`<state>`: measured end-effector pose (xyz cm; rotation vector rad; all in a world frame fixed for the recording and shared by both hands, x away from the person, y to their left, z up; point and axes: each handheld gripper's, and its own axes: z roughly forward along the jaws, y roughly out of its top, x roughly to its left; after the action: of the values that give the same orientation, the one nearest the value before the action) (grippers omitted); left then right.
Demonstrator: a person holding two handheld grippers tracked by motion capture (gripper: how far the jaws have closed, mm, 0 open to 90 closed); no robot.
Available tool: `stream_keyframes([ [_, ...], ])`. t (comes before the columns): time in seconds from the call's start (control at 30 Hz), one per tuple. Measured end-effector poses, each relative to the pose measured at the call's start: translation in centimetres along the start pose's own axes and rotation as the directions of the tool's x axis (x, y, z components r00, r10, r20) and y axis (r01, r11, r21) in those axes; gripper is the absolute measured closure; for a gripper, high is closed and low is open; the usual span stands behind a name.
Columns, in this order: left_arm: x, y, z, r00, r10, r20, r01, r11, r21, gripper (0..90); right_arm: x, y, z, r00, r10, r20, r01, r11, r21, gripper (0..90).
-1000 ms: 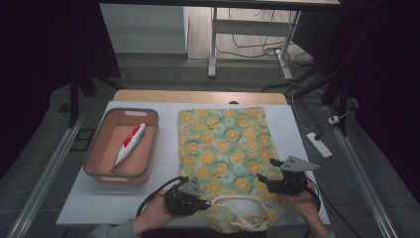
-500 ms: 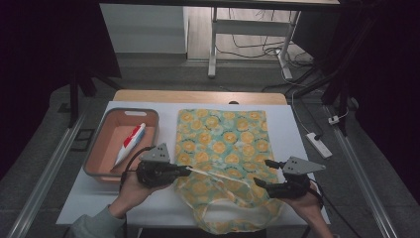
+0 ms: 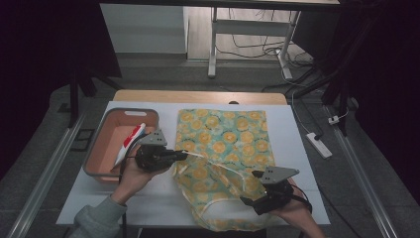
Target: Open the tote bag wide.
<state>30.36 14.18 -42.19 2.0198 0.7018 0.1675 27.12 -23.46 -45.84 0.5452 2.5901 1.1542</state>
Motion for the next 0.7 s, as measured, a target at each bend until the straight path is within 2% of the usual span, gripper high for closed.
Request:
stream_keyframes([
  [0.07, 0.2, 0.0, 0.0, 1.0, -0.005, -0.001, 0.005, 1.0, 0.0, 89.1, 0.3, 0.0, 0.4, 0.9993, -0.029, 0.023, 0.028, 0.999, 0.025, 7.7],
  [0.13, 0.3, -0.1, 0.0, 1.0, -0.007, -0.003, 0.007, 1.0, 0.002, 89.1, 0.2, -0.1, 0.7, 0.9989, -0.033, 0.035, 0.031, 0.999, 0.037, 7.6],
  [0.27, 0.3, -0.1, 0.0, 1.0, -0.004, -0.004, 0.005, 1.0, 0.006, 89.1, -0.8, -0.9, 1.7, 0.9959, -0.032, 0.084, 0.024, 0.995, 0.098, 8.5],
  [0.3, 0.2, -0.1, 0.0, 1.0, -0.003, -0.004, 0.003, 1.0, 0.005, 89.1, -1.1, -1.1, 2.0, 0.9951, -0.034, 0.093, 0.023, 0.993, 0.112, 9.6],
  [0.4, 0.2, -0.1, 0.0, 1.0, 0.001, -0.002, -0.001, 1.0, 0.006, 89.1, -2.1, -1.9, 2.6, 0.9942, -0.017, 0.106, 0.004, 0.992, 0.126, 20.5],
  [0.43, 0.2, -0.1, 0.1, 1.0, 0.001, -0.001, -0.001, 1.0, 0.007, 89.1, -2.1, -1.9, 2.6, 0.9942, -0.017, 0.106, 0.004, 0.992, 0.126, 20.5],
  [0.47, 0.2, -0.1, 0.1, 1.0, 0.003, -0.002, -0.003, 1.0, 0.01, 89.1, -2.3, -2.0, 2.6, 0.9944, -0.013, 0.105, 0.0, 0.993, 0.116, 36.1],
  [0.57, 0.2, -0.1, 0.1, 1.0, 0.001, -0.006, -0.001, 0.9999, 0.012, 89.1, -2.4, -1.9, 2.6, 0.9965, -0.009, 0.083, 0.001, 0.995, 0.1, 69.9],
  [0.6, 0.3, -0.1, 0.1, 1.0, 0.0, -0.008, 0.0, 0.9999, 0.01, 89.1, -2.4, -1.9, 2.6, 0.9965, -0.009, 0.083, 0.001, 0.995, 0.1, 69.9],
  [0.67, 0.4, -0.2, 0.0, 0.9999, -0.004, -0.011, 0.004, 1.0, 0.004, 89.0, -2.2, -1.7, 2.4, 0.9972, -0.01, 0.075, 0.002, 0.995, 0.104, 85.6],
  [0.7, 0.4, -0.2, -0.1, 0.9999, -0.009, -0.014, 0.009, 1.0, -0.001, 89.0, -1.6, -1.2, 1.9, 0.9989, -0.012, 0.045, 0.008, 0.996, 0.092, 88.9],
])
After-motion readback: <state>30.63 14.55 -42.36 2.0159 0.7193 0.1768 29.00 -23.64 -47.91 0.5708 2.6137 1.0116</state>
